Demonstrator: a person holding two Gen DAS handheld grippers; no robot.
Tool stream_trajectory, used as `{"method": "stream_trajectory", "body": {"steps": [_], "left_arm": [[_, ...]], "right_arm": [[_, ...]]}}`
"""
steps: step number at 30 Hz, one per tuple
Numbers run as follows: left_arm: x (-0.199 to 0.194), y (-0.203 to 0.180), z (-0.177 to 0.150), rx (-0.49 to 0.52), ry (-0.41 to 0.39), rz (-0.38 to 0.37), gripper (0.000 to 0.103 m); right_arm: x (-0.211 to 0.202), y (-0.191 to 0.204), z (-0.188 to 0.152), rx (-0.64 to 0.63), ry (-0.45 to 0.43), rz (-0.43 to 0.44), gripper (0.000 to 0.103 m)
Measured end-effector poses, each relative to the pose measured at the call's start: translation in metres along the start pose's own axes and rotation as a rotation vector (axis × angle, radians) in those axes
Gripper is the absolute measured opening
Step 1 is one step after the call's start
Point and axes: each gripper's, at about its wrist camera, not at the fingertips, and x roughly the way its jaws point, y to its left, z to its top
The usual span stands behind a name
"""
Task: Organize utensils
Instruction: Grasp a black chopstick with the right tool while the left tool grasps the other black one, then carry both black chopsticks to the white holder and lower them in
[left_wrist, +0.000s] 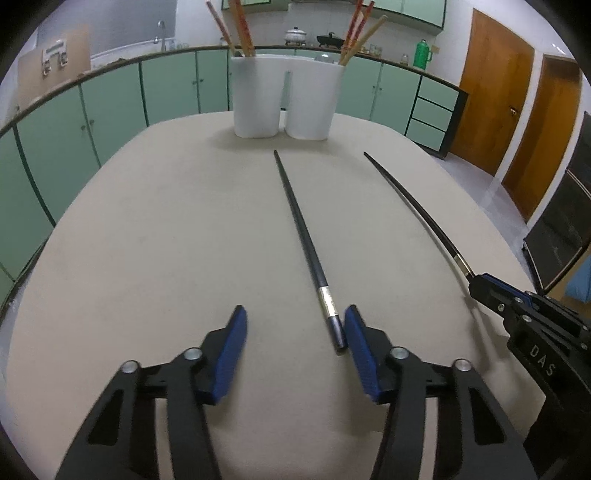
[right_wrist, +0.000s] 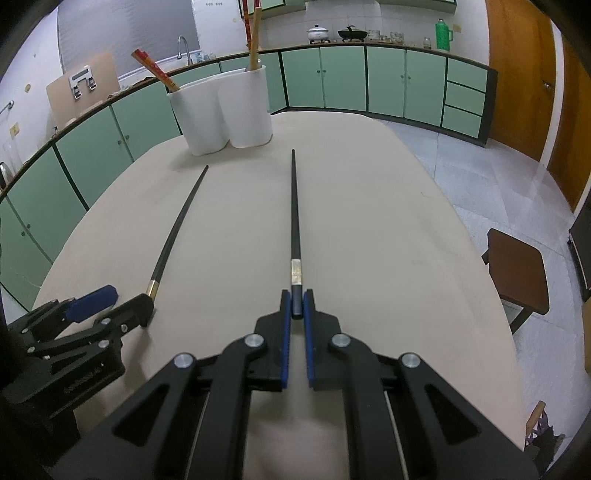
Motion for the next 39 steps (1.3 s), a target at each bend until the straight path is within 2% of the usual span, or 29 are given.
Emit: {"method": "stream_trajectory", "body": {"steps": [4,12,28,39], "left_arm": [[0.0,-0.002,0.0,0.013,0.0,0.024,0.031],[-0.001,0.0,0.0,0.0,0.002,0.052,0.007],[-0.012,0.003,0.0,-0.021,-0.017,0.045,0.006],[-0.051,0.005,0.017,0.024,-0.118,0.058,0.006]], "right_arm": [[-0.001,0.001,-0.001,-0.003,-0.003,0.003,0.006],[-0.002,0.003,-0.001,-0.01,-0.005,-0.001,0.006],[-0.005,0.005,0.001,-0.034,-0.017,-0.014,0.006],[-0.031,0.003,0.015,-0.035,-0.072,0.0,0.006]]}}
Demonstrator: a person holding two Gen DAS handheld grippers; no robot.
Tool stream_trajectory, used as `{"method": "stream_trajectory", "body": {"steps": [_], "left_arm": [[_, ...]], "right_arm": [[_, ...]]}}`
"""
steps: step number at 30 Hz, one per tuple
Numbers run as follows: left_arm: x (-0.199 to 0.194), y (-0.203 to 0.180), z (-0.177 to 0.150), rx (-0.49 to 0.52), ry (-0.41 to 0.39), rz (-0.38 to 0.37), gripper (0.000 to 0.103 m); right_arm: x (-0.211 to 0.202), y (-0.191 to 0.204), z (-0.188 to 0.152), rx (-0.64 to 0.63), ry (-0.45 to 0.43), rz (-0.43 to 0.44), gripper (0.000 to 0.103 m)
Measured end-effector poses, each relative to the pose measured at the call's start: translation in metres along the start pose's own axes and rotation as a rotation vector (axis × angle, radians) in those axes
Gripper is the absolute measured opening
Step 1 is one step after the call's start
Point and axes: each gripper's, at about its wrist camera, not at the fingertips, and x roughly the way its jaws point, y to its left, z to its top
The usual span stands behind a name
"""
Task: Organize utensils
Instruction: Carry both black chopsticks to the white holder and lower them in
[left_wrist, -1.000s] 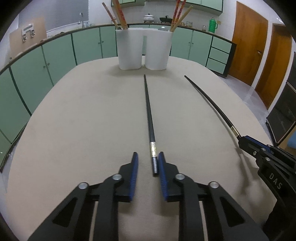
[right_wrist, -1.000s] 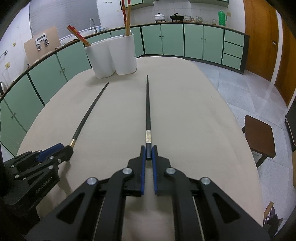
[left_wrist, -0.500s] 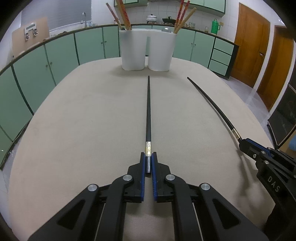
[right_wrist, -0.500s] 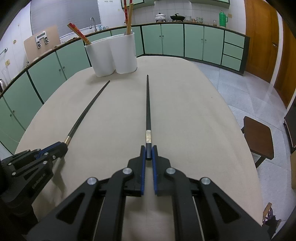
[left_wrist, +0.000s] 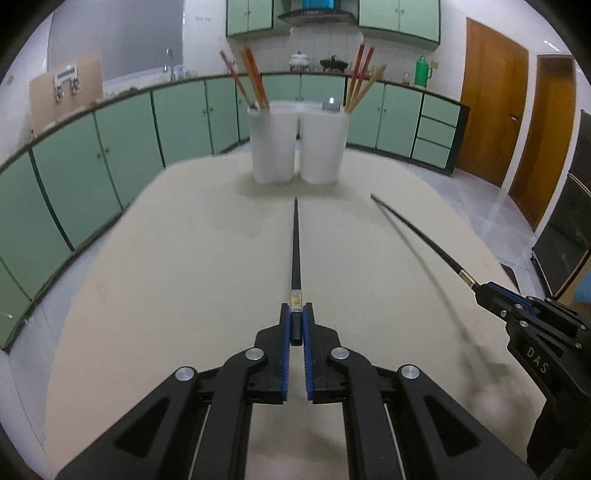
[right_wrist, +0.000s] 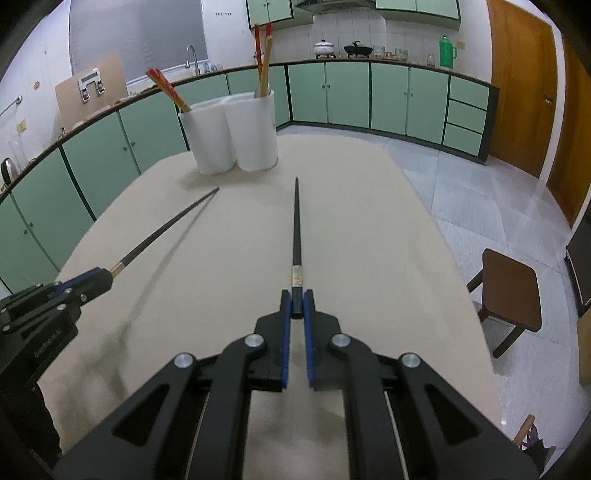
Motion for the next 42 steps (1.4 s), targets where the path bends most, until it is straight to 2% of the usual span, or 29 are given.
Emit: {"method": "stream_trajectory", "body": {"steps": [8,18,24,31,38,42], "left_arm": [[-0.033,0.007,0.031,-0.005,-0.105,-0.015,0.006],[-0.067,0.012,0.091,0.02,-0.237,-0.059,0.006],[-0.07,0.014,0.123,0.034,-0.256,-0.121,0.006],[-0.073,0.012,0.145,0.044,-0.254,-0.178,0.006],[-0.081,0.019,0.165,0.036,-0.295,-0.207,0.006],[-0.09,0.022,0.19,0.043,-0.348,-0.204,0.006]], "right_arm": [[-0.033,0.001,0.031,-0.018,-0.086,0.02,0.006],[-0.069,0.011,0.096,-0.081,-0.17,0.074,0.006],[-0.072,0.017,0.138,-0.126,-0.145,0.131,0.006],[-0.077,0.024,0.175,-0.14,-0.116,0.214,0.006],[-0.096,0.03,0.213,-0.167,-0.161,0.24,0.006],[-0.105,0.032,0.246,-0.166,-0.206,0.257,0.006]]}}
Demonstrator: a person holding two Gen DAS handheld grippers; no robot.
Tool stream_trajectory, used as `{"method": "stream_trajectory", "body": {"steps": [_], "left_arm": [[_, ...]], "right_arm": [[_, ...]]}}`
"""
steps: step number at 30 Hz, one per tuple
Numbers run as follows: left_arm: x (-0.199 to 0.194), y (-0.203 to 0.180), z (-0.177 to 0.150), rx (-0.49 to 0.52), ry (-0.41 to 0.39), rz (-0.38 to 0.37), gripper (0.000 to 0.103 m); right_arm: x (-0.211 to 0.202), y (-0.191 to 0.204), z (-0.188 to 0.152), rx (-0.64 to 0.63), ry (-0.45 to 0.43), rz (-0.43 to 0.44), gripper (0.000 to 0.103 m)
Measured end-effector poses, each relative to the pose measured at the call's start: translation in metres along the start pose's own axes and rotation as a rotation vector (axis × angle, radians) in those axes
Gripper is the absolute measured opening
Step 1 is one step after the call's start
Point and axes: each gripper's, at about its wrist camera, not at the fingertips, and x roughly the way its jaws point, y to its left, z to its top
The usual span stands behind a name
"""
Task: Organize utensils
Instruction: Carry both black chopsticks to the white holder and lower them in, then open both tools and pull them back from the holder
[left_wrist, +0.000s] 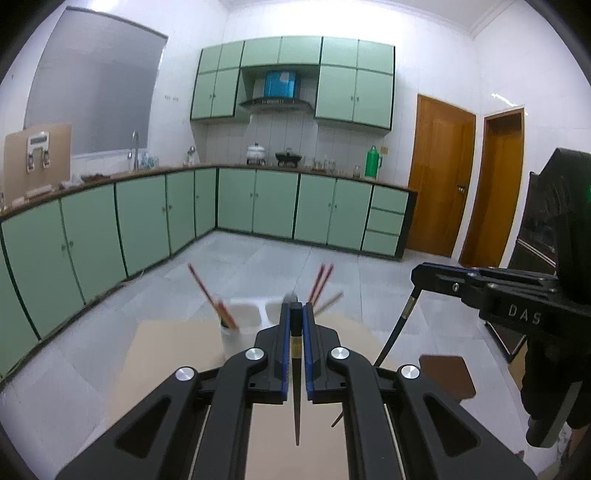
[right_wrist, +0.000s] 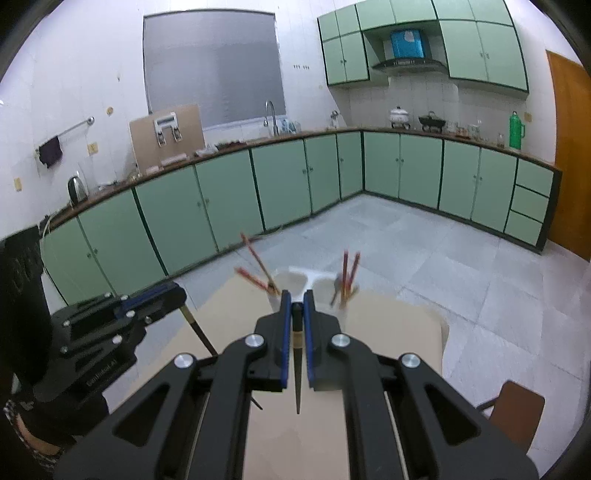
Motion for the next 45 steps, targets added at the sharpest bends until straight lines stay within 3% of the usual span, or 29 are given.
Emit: {"method": "stream_trajectory", "body": {"steps": [10,16,22,31,42,45], "left_arm": [[0.024,0.009,0.076,0.041,-0.145,0.057,0.006],[0.063,0.018,0.106,0.046,-0.193,0.088,0.006],[0.112,0.026,0.097,0.038,-0.166,0.116,0.006],[0.176,0.055,0.058,-0.006,-0.039,0.119,0.006],[0.191,0.07,0.03,-0.028,0.043,0.117,0.007],[0.187,0.07,0.028,-0.032,0.042,0.119,0.008]], "right_arm": [[0.03,-0.013,0.084,-0.004,-0.112,-0.046,0.006],[0.068,-0.028,0.108,0.002,-0.13,-0.085,0.006],[0.124,-0.042,0.095,-0.006,-0.085,-0.105,0.006],[0.178,-0.047,0.055,0.011,0.021,-0.099,0.006],[0.194,-0.049,0.026,0.051,0.082,-0.096,0.007],[0.186,-0.051,0.025,0.06,0.07,-0.106,0.011]]}}
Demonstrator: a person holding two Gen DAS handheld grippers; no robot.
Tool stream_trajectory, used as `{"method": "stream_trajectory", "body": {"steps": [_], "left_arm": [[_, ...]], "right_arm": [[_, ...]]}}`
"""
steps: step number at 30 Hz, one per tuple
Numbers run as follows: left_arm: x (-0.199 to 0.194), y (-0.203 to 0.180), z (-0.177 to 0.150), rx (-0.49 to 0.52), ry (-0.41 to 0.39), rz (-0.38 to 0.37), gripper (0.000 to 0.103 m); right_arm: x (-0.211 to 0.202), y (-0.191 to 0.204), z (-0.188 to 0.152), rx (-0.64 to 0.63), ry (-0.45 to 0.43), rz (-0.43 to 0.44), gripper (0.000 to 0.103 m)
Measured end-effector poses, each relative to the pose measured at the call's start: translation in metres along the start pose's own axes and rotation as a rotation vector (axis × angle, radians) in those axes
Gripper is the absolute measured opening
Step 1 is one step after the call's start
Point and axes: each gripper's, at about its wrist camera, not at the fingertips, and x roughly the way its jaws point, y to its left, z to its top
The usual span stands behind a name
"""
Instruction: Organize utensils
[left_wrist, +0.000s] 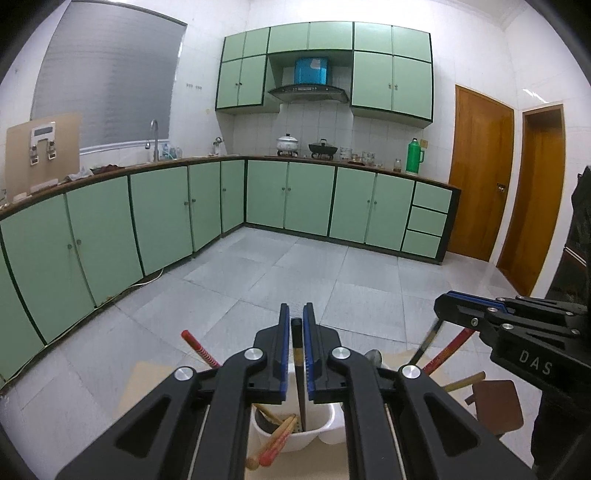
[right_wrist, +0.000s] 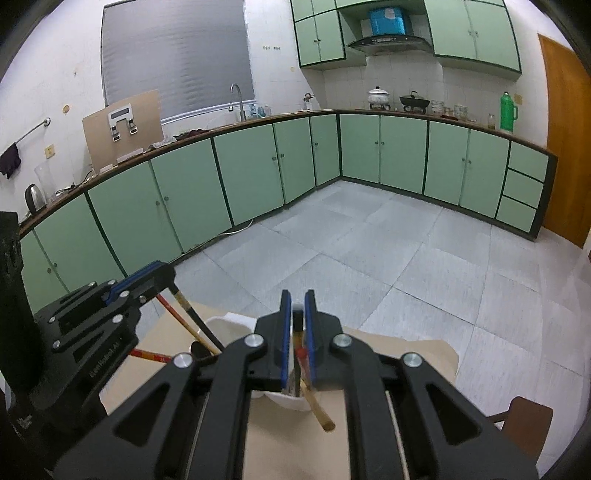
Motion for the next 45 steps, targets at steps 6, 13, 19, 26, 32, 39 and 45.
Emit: {"method": "stream_trajectory", "body": {"steps": [6,13,19,26,32,39,45], "left_arm": [[-0.023,0.002,-0.001,-0.004,-0.023,0.012,0.018],[-0.065,0.001,-0.008,-0.003,-0.05,0.03,0.049],[-0.102,-0.009,-0.022,0.017,-0.057,0.04,0.073],[-0.146,-0.019,-0.049,0.028,-0.058,0.074,0.091],[-0.185,-0.024,-0.062,0.018,-0.077,0.085,0.097],[-0.218,-0.032,-0.075,0.006,-0.06,0.073,0.097],[-0.237,-0.039,-0.085,0.023,-0.045,0.077,0.097]], "right_arm": [[-0.036,-0.009,-0.008,0.009,-0.064,-0.044,0.033],[-0.086,-0.016,-0.03,0.009,-0.13,-0.093,0.062],[-0.125,-0.012,-0.064,0.012,-0.149,-0.093,0.089],[-0.158,-0.005,-0.104,0.045,-0.133,-0.062,0.096],[-0.186,0.005,-0.121,0.066,-0.143,-0.047,0.098],[-0.213,0.021,-0.135,0.048,-0.132,-0.033,0.098],[-0.224,0.031,-0.151,0.023,-0.118,-0.044,0.098]]}}
